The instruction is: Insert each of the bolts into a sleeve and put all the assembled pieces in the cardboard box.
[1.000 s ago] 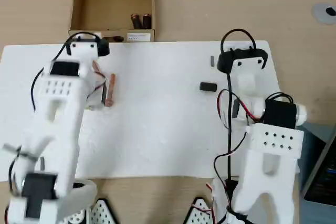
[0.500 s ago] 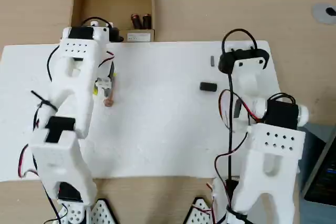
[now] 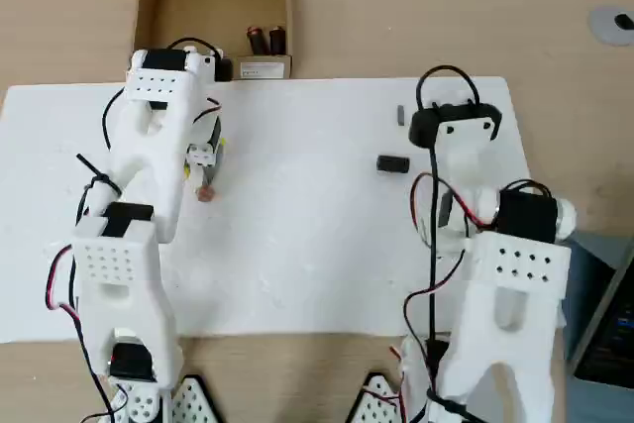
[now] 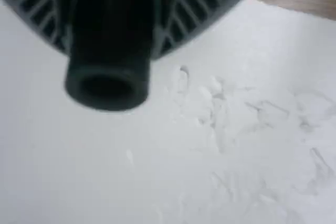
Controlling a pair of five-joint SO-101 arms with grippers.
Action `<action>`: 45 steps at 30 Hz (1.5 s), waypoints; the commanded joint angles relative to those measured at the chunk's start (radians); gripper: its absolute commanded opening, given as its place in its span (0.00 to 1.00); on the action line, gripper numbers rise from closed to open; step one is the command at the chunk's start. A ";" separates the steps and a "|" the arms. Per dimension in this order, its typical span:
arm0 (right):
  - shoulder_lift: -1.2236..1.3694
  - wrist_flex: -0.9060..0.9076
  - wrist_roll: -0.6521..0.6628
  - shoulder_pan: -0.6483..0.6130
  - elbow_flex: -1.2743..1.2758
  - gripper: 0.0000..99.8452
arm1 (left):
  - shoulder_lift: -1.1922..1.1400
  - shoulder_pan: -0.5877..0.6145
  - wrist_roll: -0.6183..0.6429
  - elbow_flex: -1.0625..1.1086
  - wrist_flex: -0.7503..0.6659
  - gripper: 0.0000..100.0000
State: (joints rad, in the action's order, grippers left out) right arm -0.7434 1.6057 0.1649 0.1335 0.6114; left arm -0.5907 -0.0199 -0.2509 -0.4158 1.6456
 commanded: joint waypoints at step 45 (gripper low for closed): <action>-0.027 -0.031 0.006 0.013 -0.001 0.01 | 0.395 -0.006 0.285 -0.006 0.057 0.00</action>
State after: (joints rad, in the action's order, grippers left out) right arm -0.7434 1.5842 0.1649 0.1335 0.6114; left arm -0.2793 -0.0583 0.0253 -0.4266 1.7008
